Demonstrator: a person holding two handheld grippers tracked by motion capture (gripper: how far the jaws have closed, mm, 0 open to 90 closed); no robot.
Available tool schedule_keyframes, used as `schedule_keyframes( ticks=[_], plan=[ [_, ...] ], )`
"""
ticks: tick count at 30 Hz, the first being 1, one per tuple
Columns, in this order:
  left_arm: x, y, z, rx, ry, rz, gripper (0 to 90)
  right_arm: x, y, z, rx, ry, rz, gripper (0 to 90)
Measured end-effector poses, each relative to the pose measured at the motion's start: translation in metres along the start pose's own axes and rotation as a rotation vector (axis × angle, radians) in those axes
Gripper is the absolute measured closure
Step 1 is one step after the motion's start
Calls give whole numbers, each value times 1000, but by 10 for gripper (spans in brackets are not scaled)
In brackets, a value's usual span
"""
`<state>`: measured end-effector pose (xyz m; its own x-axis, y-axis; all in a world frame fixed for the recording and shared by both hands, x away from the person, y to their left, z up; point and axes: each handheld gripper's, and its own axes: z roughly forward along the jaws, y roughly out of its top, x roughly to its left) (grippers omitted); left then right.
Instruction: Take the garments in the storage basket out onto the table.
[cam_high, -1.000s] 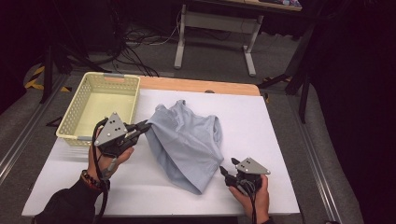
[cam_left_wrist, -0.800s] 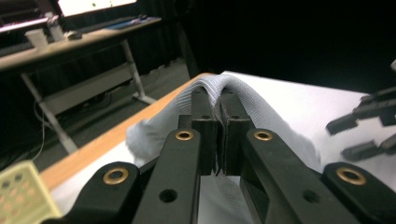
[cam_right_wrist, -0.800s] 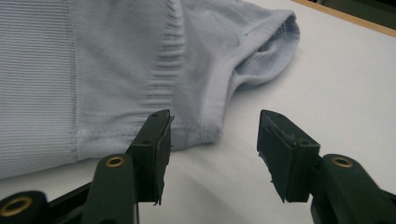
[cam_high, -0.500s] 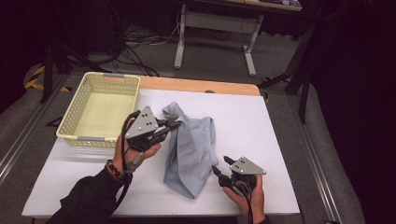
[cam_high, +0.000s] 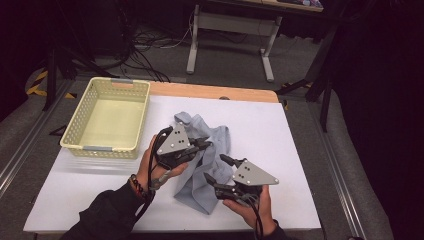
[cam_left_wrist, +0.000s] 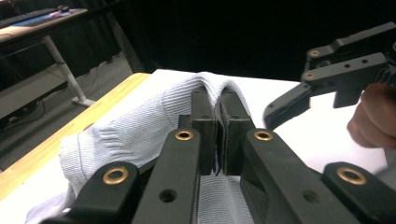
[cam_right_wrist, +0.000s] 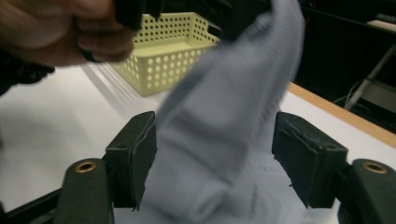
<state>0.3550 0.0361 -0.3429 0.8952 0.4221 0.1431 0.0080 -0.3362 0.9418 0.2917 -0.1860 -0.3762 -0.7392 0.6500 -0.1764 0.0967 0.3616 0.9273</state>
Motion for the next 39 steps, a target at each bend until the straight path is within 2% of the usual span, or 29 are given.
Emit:
schedule_keyframes(
  ticks=[2,4,5,7,8,10,11,12,14,15,16,17,18,19,20,21,22,23,24,25,26,27,29,30,33,34,36,38,39],
  plan=[
    [-1,0,0,7,-2,5,869,3,7,9,-4,-8,-1,295],
    [-1,1,-1,9,0,12,869,4,11,17,-4,-37,-1,293],
    [-1,1,-2,6,-3,12,868,4,13,21,-1,-59,4,293],
    [-2,1,-2,6,-5,17,868,2,14,30,6,-65,28,306],
    [-4,2,-3,6,0,25,868,1,14,33,10,-71,33,341],
    [-6,3,-3,7,10,29,865,1,14,38,10,-96,25,472],
    [-7,3,-3,2,24,32,861,-1,13,39,5,-111,28,543],
    [-7,3,-3,-2,20,28,844,-3,12,39,1,-123,28,640],
    [-8,3,-6,-35,-10,16,774,-7,9,36,2,-145,17,759],
    [-8,3,-9,-41,4,17,742,-11,8,33,-2,-150,21,795],
    [-9,3,-12,-47,23,14,705,-14,6,30,-1,-155,32,803],
    [-9,3,-12,-47,23,14,676,-14,6,30,-1,-155,32,803],
    [-10,2,-16,-57,25,4,633,-21,3,23,0,-173,45,819],
    [-12,-1,-24,-72,45,-4,575,-23,2,21,0,-182,48,819],
    [-12,-1,-24,-72,45,-4,507,-23,2,21,0,-182,48,819],
    [-14,-5,-28,-73,60,-13,507,-26,0,17,-2,-196,56,819],
    [-15,-9,-30,-78,66,-27,378,-31,-5,9,-4,-216,73,819],
    [-17,-15,-31,-69,75,-53,275,-33,-8,5,-2,-230,74,820],
    [-22,-32,-29,-24,68,-90,223,-36,-11,1,-4,-245,81,823],
    [-22,-32,-29,-24,68,-90,204,-39,-13,-4,-5,-258,90,825],
    [-25,-42,-26,-9,50,-110,204,-39,-13,-4,-5,-258,90,825],
    [-29,-54,-19,34,23,-131,191,-41,-16,-8,-5,-272,100,828],
    [-37,-69,-5,132,8,-133,156,-47,-22,-18,-10,-294,120,834],
    [-41,-77,4,172,-6,-141,158,-49,-24,-22,-10,-304,124,835],
    [-48,-91,22,231,-27,-146,150,-54,-30,-38,-24,-345,139,838],
    [-51,-97,33,269,-13,-144,167,-55,-31,-41,-27,-353,139,839],
    [-52,-101,43,291,-18,-171,219,-57,-35,-47,-30,-370,143,839],
    [-54,-104,51,303,-8,-168,244,-59,-38,-52,-36,-383,154,841],
    [-56,-105,56,317,-21,-170,257,-59,-39,-55,-48,-391,160,842]
  ],
)
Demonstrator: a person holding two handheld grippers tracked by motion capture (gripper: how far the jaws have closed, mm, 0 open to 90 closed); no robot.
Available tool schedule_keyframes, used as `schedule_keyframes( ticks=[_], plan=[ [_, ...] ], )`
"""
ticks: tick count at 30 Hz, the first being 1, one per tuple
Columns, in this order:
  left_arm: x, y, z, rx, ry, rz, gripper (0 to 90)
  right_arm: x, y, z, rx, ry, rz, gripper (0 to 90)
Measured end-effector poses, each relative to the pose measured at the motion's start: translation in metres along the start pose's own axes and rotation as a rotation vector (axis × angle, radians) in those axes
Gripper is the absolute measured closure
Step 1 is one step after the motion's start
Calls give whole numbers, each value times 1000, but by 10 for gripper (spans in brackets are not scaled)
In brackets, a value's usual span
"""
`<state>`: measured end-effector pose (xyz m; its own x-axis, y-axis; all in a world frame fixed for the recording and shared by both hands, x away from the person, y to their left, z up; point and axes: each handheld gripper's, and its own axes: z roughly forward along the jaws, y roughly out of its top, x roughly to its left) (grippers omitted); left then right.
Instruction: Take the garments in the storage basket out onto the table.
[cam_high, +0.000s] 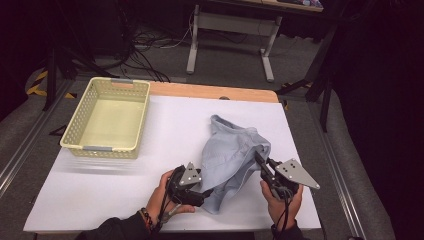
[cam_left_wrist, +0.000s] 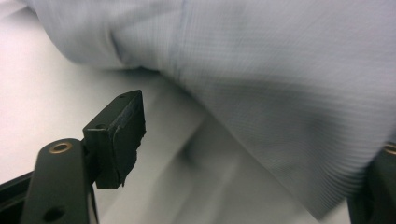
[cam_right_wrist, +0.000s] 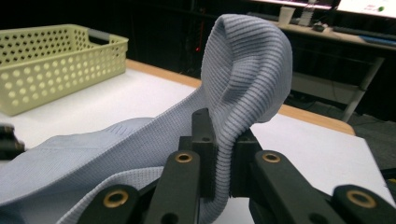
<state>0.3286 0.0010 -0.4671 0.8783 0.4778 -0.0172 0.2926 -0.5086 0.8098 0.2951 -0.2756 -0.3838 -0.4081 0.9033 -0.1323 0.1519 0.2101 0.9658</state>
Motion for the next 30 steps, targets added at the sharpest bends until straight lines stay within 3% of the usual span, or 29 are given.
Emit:
schedule_keyframes(
  ticks=[1,3,5,8,9,10,11,12,17,18,19,21,22,24,27,30],
  plan=[
    [0,0,0,0,0,0,268,0,0,0,0,0,0,842],
    [-6,3,4,32,30,39,276,-3,-1,-6,-23,-21,8,843],
    [-6,4,7,50,36,28,331,-6,0,-10,-44,-35,17,843],
    [-4,5,9,81,23,13,601,-9,1,-13,-61,-46,27,843],
    [-3,4,9,87,16,9,601,-10,1,-15,-66,-48,30,843],
    [-3,4,9,88,10,13,746,-10,2,-16,-71,-49,30,843],
    [-2,4,9,97,22,31,824,-10,2,-16,-75,-48,30,843],
    [2,4,8,85,71,35,849,-10,3,-17,-81,-42,29,843],
    [23,5,-5,47,119,2,857,-8,3,-17,-88,-18,39,847],
    [28,7,-12,32,146,1,857,-8,3,-17,-88,-18,39,847],
    [37,12,-30,-12,203,2,857,-9,3,-16,-96,0,66,849],
    [41,18,-49,-51,262,25,857,-8,2,-15,-104,8,85,851],
    [41,18,-49,-51,262,25,857,-8,2,-14,-115,15,96,852],
    [45,25,-78,-117,330,49,856,-6,2,-13,-135,29,116,853],
    [47,30,-102,-174,395,66,855,-3,1,-8,-135,61,128,853],
    [48,32,-112,-190,411,87,851,5,-2,-1,-115,90,108,853]
  ],
)
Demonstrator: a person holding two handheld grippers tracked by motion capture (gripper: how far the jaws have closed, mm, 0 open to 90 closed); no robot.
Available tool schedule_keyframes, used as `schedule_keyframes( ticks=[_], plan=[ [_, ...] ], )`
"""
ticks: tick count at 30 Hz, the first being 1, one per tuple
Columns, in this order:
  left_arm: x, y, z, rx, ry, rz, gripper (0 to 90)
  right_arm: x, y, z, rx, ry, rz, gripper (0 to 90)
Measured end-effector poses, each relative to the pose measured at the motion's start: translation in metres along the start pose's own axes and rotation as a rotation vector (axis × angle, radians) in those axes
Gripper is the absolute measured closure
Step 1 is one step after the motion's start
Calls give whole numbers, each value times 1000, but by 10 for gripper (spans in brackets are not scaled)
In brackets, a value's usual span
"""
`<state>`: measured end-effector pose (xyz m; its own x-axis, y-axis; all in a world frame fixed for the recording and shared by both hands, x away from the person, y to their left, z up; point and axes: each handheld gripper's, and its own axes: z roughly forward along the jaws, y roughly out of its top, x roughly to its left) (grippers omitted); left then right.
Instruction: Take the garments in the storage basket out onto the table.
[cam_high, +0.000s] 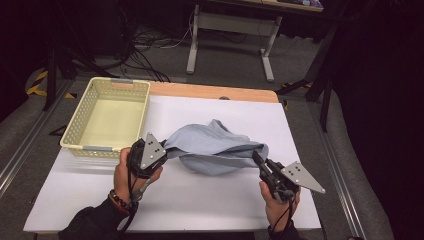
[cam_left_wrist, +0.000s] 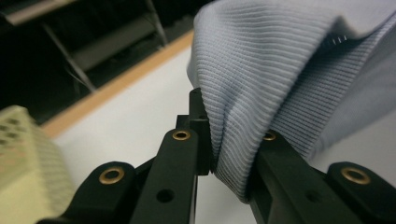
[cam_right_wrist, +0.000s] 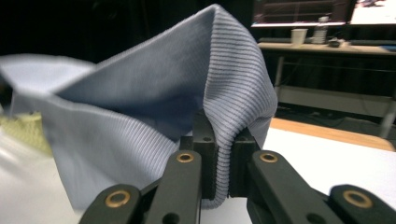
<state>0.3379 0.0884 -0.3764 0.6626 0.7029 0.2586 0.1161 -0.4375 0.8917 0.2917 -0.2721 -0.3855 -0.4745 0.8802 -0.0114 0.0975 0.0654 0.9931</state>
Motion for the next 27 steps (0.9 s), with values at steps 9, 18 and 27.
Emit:
schedule_keyframes(
  ticks=[9,18,27],
  plan=[
    [-17,-29,-20,58,-142,17,836,5,-29,-6,131,50,-1,831],
    [-61,-58,-39,104,-237,102,830,12,-55,-29,281,52,-39,600],
    [-72,-73,-24,176,-298,120,836,18,-42,-41,276,91,-92,329]
  ],
)
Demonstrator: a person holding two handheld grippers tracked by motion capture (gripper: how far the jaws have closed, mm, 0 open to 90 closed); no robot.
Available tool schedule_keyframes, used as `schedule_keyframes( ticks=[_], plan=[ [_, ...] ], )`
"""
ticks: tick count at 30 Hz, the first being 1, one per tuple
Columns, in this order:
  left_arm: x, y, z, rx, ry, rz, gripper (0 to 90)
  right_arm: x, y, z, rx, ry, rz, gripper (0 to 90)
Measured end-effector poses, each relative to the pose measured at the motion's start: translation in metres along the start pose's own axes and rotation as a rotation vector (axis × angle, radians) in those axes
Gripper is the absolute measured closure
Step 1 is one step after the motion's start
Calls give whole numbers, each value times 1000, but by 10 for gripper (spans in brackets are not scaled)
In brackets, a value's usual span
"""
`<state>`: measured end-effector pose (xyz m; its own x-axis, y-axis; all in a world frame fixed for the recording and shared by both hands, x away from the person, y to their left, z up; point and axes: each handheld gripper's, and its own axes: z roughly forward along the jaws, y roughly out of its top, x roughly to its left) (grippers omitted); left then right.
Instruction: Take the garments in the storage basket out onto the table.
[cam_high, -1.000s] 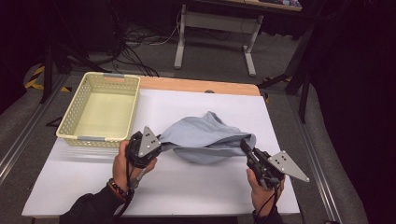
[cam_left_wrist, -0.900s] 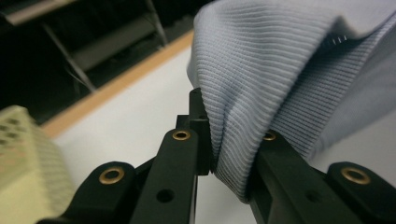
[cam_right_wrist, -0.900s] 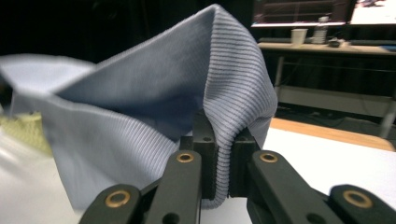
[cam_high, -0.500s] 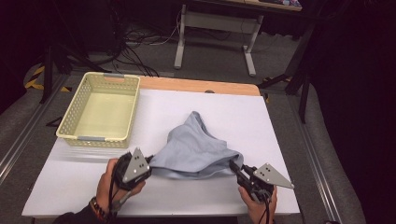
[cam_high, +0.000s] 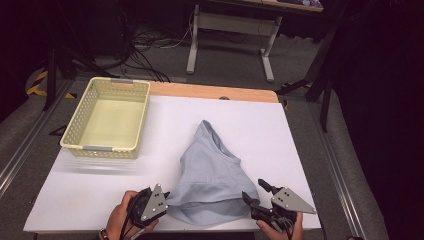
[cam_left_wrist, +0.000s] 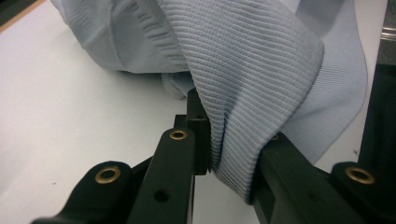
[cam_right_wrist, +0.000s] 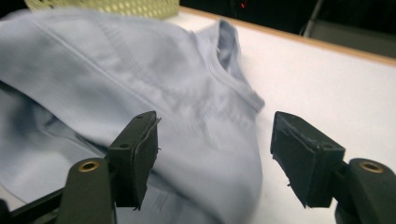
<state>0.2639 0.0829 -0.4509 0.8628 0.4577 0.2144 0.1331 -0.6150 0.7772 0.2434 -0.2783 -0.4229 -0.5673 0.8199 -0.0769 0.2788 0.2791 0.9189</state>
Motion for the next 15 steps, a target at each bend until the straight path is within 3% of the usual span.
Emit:
schedule_keyframes(
  ticks=[2,8,9,15],
  plan=[
    [-2,1,5,5,-21,3,836,1,13,-2,-18,1,-46,345],
    [-9,7,13,17,-13,49,785,-7,37,29,64,64,-99,360],
    [-9,7,14,18,-20,36,779,-17,43,53,110,77,-122,384],
    [-9,1,21,58,-30,17,789,-36,43,103,259,90,-94,432]
  ],
)
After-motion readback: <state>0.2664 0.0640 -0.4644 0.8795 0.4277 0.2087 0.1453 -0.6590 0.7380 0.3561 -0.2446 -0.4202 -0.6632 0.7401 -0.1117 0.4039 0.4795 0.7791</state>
